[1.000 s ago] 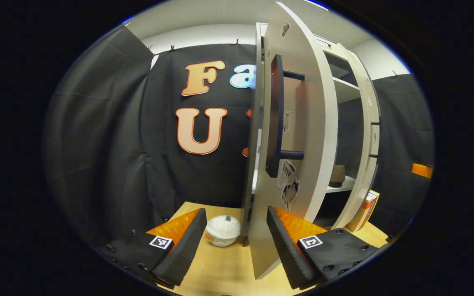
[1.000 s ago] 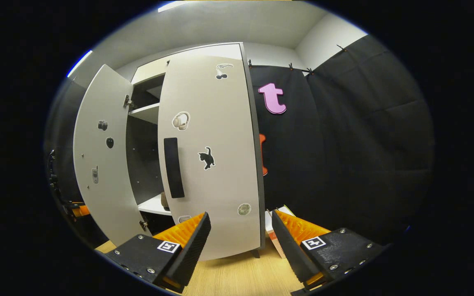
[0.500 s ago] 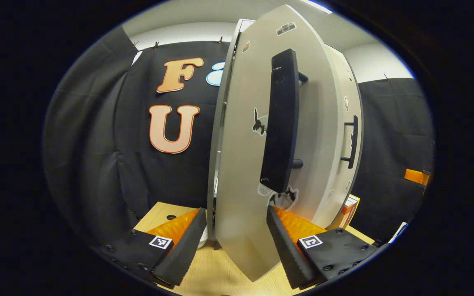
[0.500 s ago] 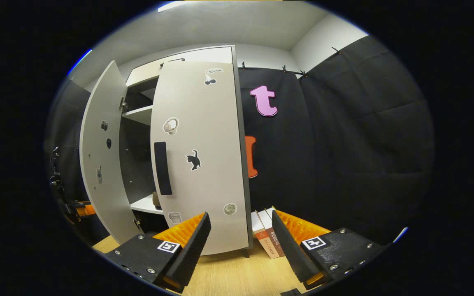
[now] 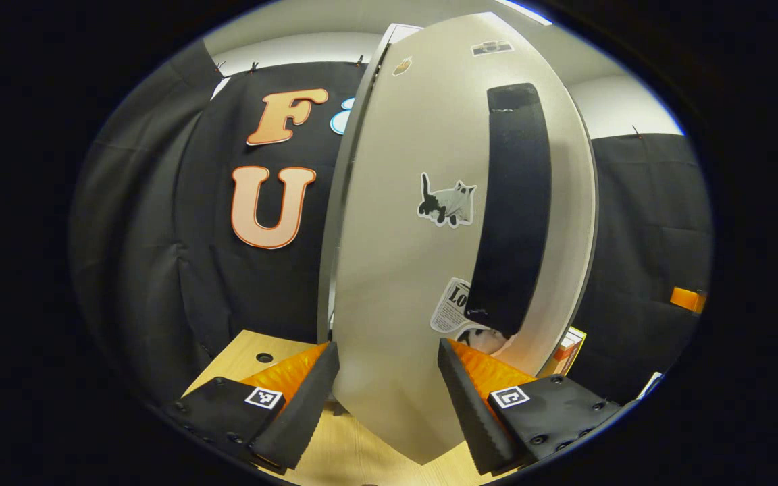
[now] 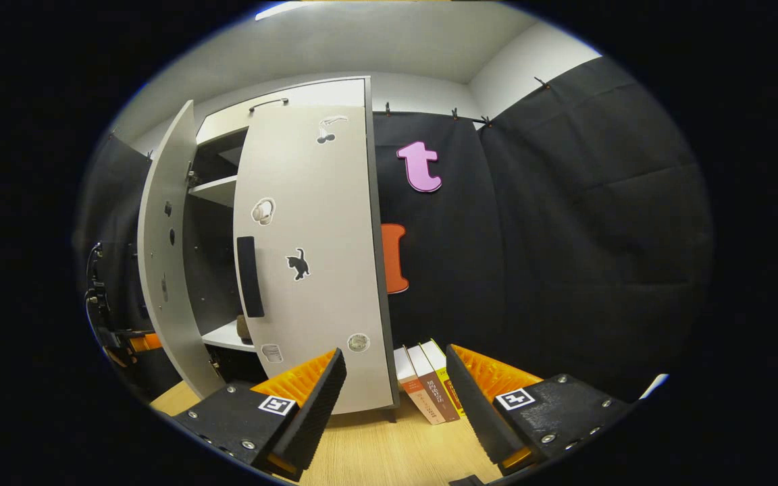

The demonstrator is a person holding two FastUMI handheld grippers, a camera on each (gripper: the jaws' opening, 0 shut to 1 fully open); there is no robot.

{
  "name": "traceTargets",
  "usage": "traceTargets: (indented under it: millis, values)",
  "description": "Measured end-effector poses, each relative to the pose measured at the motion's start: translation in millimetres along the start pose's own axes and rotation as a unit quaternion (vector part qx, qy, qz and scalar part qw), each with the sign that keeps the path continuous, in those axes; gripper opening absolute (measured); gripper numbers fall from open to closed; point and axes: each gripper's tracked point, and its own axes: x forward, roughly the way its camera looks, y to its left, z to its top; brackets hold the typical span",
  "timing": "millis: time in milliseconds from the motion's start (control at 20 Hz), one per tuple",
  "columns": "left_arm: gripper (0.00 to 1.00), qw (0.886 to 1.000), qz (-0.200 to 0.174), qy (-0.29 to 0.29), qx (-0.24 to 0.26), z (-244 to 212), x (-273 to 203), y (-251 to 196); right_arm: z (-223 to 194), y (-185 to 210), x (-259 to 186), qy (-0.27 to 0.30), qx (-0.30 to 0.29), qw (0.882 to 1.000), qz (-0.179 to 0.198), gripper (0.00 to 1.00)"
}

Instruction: Grab one shoe with the right hand and put it into the shoe cabinet, grab the other shoe with the left hand and put it into the shoe cabinet; then close the right door with the right hand and the left door with the left hand.

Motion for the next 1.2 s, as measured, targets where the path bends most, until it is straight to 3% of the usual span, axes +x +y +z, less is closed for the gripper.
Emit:
traceTargets:
  millis: [150, 200, 250, 300, 500, 1000, 1200]
  values:
    - [0.94, 1.0, 0.004, -0.006, 0.009, 4.9, 22.6, -7.4, -2.0, -6.8, 0.6, 0.002, -0.004, 1.0, -0.006, 0.92]
    - [0.99, 1.0, 0.002, -0.006, 0.009, 6.4, 34.2, -11.6, -2.5, -7.5, 1.7, 0.003, -0.004, 1.0, -0.007, 0.92]
    - [0.94, 1.0, -0.001, -0.005, 0.007, 6.4, 43.9, -16.6, -2.9, -9.4, 2.1, 0.004, -0.003, 1.0, -0.009, 0.92]
    - [0.99, 1.0, -0.003, -0.003, 0.008, 4.6, 54.2, -21.0, -2.8, -11.2, 2.4, 0.004, -0.003, 1.0, -0.011, 0.92]
    - [0.95, 0.999, 0.009, -0.007, 0.037, 5.3, 82.5, -26.7, -8.6, -21.8, 2.6, 0.009, -0.006, 1.0, -0.023, 0.92]
    - [0.96, 0.999, 0.023, 0.003, 0.04, -2.9, 102.8, -32.0, -9.6, -31.2, 8.3, 0.013, -0.002, 0.999, -0.033, 0.92]
    - [0.96, 0.999, 0.027, 0.002, 0.038, 9.1, 89.6, -33.7, 0.0, -33.1, 10.9, 0.012, -0.01, 0.999, -0.034, 0.92]
